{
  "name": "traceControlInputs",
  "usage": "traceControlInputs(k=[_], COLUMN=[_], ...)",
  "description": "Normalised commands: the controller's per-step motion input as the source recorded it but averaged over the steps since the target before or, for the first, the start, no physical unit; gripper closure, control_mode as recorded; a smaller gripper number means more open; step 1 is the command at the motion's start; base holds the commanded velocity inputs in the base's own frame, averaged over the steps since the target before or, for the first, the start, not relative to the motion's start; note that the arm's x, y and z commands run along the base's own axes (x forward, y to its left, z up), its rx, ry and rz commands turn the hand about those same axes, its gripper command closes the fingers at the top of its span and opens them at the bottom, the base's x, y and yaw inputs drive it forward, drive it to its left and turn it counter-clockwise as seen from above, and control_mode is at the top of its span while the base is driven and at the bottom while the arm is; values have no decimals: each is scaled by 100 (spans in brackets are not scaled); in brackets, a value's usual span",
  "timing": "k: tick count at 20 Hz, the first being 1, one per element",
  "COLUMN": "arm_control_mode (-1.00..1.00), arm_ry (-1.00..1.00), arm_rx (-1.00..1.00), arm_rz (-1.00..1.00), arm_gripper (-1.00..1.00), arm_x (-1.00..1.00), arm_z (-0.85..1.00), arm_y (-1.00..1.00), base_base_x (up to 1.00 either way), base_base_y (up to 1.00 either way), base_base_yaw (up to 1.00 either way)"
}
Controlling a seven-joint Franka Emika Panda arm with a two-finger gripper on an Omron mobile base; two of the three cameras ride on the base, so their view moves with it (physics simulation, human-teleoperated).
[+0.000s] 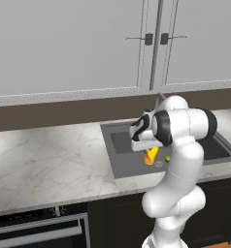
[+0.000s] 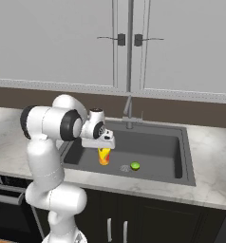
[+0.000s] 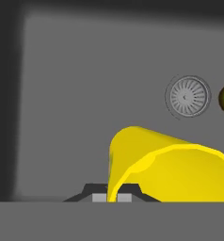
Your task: Pick the cup and tupperware and place them in the sink. Then turn on the water.
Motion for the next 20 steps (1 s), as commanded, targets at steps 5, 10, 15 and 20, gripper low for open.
traceControlInputs(k=[5, 10, 15, 20], arm_control_mode=[-100, -100, -100, -100], arm_ry=[0, 0, 0, 0], arm_rx=[0, 0, 0, 0], arm_rz=[0, 0, 0, 0], arm_gripper=[100, 100, 100, 100], arm_x=[46, 42, 30, 30], arm_z=[-30, -33, -40, -38], arm_y=[0, 1, 1, 0], base_base_x=[0, 0, 0, 0], base_base_y=[0, 0, 0, 0], base_base_yaw=[0, 0, 0, 0])
